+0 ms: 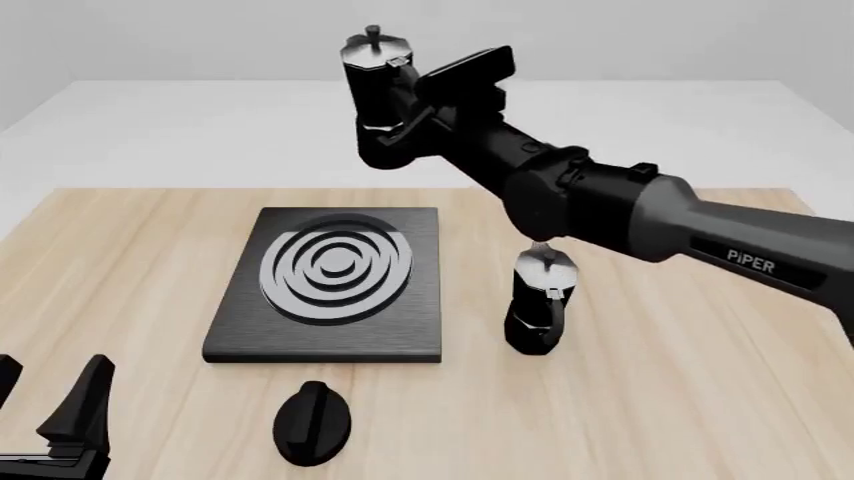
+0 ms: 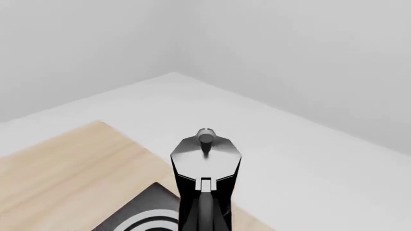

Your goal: Put the right moka pot on the stove.

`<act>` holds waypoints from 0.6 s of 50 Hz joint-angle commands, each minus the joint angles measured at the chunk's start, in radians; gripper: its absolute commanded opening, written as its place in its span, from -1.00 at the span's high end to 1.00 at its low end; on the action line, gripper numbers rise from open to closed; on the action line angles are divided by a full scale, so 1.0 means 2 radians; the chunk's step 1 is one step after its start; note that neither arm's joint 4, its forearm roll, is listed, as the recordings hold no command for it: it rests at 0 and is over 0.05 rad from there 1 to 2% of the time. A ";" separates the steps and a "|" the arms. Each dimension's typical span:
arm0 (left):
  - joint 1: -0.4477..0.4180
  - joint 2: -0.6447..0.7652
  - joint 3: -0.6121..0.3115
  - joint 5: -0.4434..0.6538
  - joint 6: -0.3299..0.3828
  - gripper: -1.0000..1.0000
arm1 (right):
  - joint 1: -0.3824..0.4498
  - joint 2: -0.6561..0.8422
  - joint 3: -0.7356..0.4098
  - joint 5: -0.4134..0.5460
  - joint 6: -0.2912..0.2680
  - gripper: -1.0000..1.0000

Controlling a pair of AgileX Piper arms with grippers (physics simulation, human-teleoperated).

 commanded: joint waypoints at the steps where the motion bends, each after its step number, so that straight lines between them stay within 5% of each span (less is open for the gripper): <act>1: 0.000 0.000 0.000 0.000 0.000 -1.00 | 0.025 0.009 -0.028 -0.004 0.012 1.00; 30: 0.000 0.000 0.000 0.000 0.000 -1.00 | 0.068 0.063 -0.049 -0.013 0.038 1.00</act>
